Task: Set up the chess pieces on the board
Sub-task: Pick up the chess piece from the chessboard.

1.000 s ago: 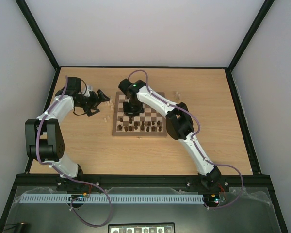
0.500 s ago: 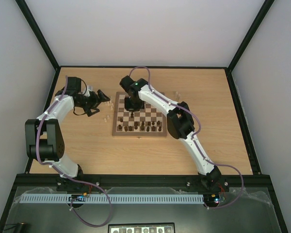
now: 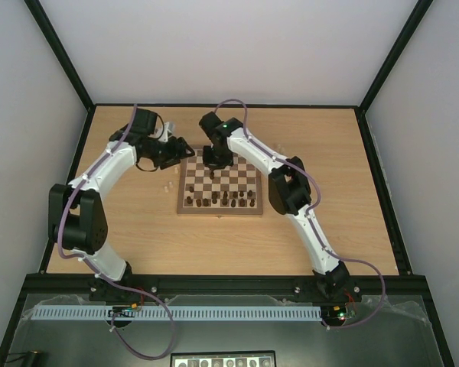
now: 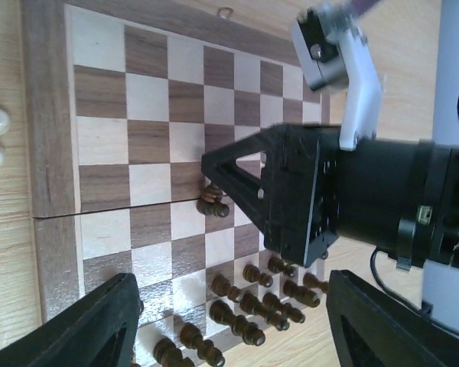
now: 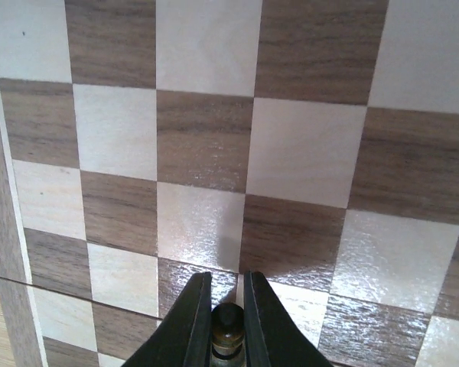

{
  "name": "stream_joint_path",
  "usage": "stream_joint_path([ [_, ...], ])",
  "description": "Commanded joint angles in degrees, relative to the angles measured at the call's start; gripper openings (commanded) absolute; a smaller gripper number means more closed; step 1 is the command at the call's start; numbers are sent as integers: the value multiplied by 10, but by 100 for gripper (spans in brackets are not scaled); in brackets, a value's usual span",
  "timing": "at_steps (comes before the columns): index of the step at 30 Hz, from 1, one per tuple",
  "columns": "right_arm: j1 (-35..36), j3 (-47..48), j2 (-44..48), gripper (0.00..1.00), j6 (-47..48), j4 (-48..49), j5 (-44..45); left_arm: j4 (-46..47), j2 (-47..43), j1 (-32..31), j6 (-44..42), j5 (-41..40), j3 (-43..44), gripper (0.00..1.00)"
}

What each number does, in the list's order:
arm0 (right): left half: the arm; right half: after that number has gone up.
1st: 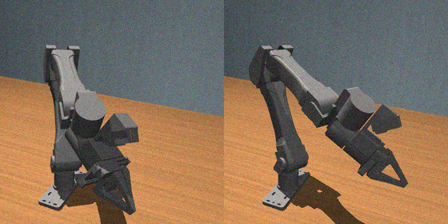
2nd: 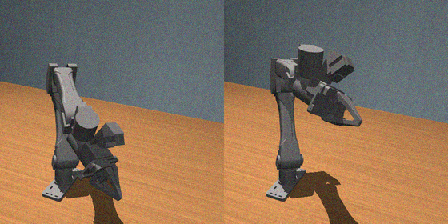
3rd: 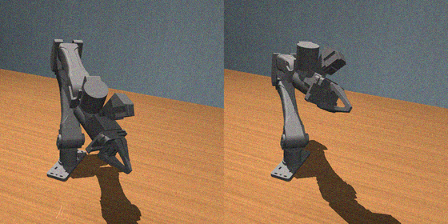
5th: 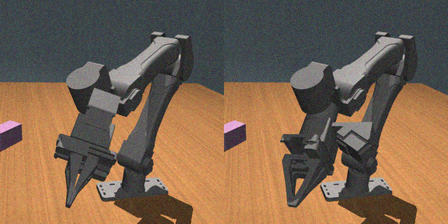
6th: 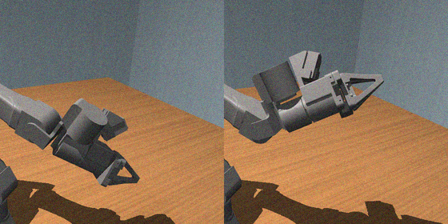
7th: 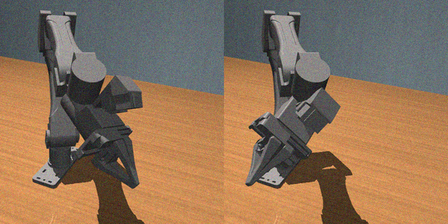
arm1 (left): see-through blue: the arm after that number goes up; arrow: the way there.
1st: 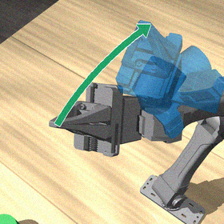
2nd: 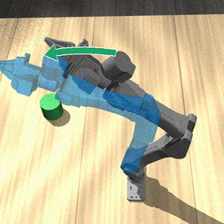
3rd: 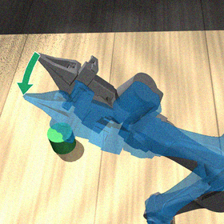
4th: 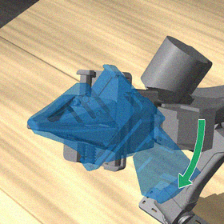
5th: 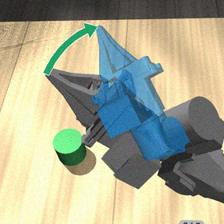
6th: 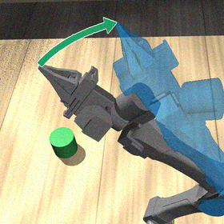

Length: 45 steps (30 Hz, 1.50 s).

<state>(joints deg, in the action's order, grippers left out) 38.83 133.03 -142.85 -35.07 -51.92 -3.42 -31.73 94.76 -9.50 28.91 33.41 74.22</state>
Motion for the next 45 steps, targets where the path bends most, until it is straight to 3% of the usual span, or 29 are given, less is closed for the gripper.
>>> stream_joint_path([
  [1,-6,12,-2,6,-2,-3,-34,-28,-8,-19,-24,-61,6,67],
  [12,-21,-4,-6,6,9,-17,-72,6,-39,-142,-60,-251,-8,65],
  [25,-28,-26,-1,6,24,-24,-85,55,-68,-203,-52,-308,-85,57],
  [36,-33,-30,4,6,33,-32,-93,114,-42,-267,-51,-380,-98,55],
  [45,-33,-35,5,6,37,-34,-104,150,-10,-281,-54,-398,-114,49],
])
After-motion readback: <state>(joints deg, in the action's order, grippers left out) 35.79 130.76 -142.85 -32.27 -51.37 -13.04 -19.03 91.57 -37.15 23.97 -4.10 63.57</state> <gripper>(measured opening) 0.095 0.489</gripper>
